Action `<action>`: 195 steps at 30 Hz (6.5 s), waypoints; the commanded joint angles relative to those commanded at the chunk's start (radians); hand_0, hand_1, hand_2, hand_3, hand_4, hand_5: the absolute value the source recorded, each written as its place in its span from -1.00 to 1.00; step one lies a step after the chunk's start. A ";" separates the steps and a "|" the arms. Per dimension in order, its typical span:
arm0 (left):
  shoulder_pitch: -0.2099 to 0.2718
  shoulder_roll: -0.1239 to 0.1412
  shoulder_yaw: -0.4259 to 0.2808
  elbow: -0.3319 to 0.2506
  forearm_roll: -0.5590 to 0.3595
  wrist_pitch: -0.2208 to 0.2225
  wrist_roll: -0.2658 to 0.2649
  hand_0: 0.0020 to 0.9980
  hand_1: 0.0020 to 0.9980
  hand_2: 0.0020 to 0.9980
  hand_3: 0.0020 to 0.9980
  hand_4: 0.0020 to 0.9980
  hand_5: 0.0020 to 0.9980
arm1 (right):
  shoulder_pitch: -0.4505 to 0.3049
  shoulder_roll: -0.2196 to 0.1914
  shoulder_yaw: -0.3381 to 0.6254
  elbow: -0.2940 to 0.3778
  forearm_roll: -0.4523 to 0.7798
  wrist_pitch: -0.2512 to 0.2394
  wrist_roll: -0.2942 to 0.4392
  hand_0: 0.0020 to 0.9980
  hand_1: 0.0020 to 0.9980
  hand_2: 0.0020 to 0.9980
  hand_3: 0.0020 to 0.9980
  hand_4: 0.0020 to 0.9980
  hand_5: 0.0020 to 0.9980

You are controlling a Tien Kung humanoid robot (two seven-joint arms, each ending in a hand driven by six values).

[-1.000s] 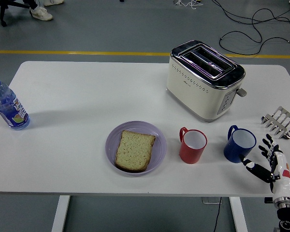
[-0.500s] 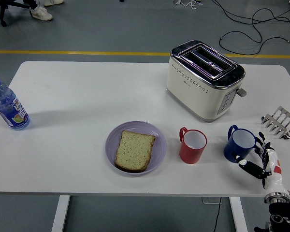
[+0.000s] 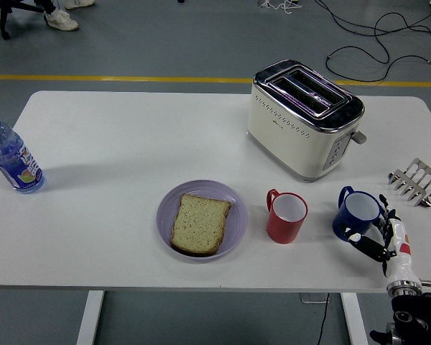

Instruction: Pick up the cup,pour liquid into bread,place the cup on the desk

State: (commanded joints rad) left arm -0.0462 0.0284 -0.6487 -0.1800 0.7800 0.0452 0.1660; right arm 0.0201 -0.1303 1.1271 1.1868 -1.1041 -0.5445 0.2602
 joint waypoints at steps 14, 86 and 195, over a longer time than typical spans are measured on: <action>0.000 -0.003 0.017 0.000 -0.014 0.001 -0.001 0.32 0.41 0.45 0.24 -0.26 0.86 | 0.046 0.005 -0.037 -0.053 0.057 -0.021 0.018 0.84 0.68 0.84 0.98 0.94 -0.82; 0.000 -0.004 0.034 0.000 -0.032 0.000 -0.005 0.32 0.41 0.45 0.25 -0.25 0.86 | 0.092 -0.002 -0.028 -0.023 0.167 -0.101 0.110 -0.26 -0.20 0.07 0.12 0.37 -0.92; 0.015 -0.003 0.006 0.000 -0.027 0.004 0.003 0.32 0.41 0.45 0.25 -0.24 0.86 | 0.957 -0.116 -0.878 0.102 -0.590 0.185 -0.400 -0.11 -0.23 0.06 0.14 0.15 -1.00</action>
State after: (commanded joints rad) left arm -0.0312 0.0251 -0.6427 -0.1800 0.7532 0.0494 0.1687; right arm 0.9768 -0.2466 0.2491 1.2884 -1.6942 -0.3590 -0.1398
